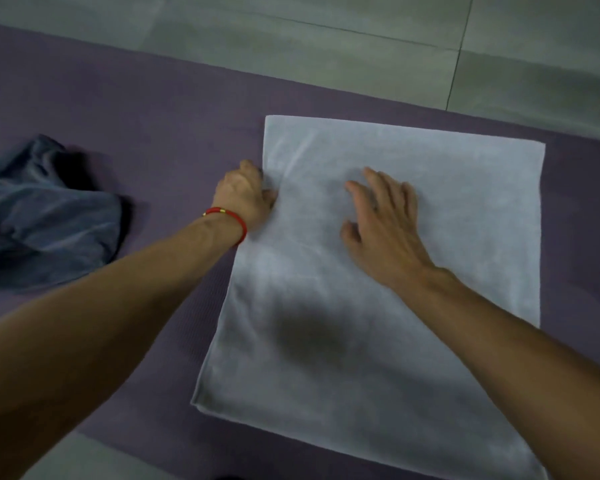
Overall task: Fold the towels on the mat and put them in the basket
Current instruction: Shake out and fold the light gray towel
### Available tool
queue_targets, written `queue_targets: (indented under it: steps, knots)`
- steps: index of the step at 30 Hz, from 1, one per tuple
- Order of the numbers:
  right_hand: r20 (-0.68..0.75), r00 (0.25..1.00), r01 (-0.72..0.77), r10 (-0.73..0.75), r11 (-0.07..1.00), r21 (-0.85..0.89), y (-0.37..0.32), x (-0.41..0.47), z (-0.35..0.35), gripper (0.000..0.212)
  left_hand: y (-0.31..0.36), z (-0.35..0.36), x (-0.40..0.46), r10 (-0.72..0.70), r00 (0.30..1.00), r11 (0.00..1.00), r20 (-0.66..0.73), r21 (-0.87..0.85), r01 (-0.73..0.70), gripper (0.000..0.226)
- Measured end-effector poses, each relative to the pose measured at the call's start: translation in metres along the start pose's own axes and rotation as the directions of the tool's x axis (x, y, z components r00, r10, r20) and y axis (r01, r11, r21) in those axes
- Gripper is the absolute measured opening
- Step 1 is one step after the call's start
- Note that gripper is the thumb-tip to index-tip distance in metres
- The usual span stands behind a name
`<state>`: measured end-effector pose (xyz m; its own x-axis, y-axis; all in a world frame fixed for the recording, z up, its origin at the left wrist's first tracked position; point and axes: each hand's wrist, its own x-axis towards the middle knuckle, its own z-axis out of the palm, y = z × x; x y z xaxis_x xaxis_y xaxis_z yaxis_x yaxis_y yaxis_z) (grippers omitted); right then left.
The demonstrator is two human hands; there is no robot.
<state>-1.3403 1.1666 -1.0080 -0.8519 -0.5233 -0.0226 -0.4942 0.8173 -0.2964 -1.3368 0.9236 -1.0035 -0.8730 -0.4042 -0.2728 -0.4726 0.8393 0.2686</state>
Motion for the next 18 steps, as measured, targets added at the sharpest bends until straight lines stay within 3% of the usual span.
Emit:
queue_targets:
  steps: [3,6,9,14,18]
  knots:
    - [-0.026,1.000,0.019,-0.018,0.999,0.042,-0.027,0.008,0.008,0.054,0.006,-0.011,-0.006,0.048,0.996,0.997,-0.072,-0.051,-0.052,0.021]
    - [-0.091,0.996,0.016,-0.009,0.997,0.071,-0.038,0.022,0.005,0.047,0.015,-0.009,-0.033,0.254,0.930,0.955,-0.266,-0.086,-0.285,0.013]
    - [-0.055,0.998,0.003,0.009,0.976,0.219,-0.042,0.043,-0.004,0.049,0.016,0.007,-0.052,0.409,0.871,0.890,-0.271,-0.091,-0.447,0.016]
    - [-0.013,1.000,0.003,-0.001,0.988,0.153,-0.042,0.070,-0.015,0.048,0.003,0.014,-0.059,0.418,0.854,0.859,-0.311,-0.170,-0.482,0.029]
    - [-0.039,0.981,0.189,-0.189,0.982,0.001,-0.057,0.113,-0.025,0.059,0.001,0.012,-0.072,0.305,0.875,0.855,-0.375,-0.297,-0.426,0.030]
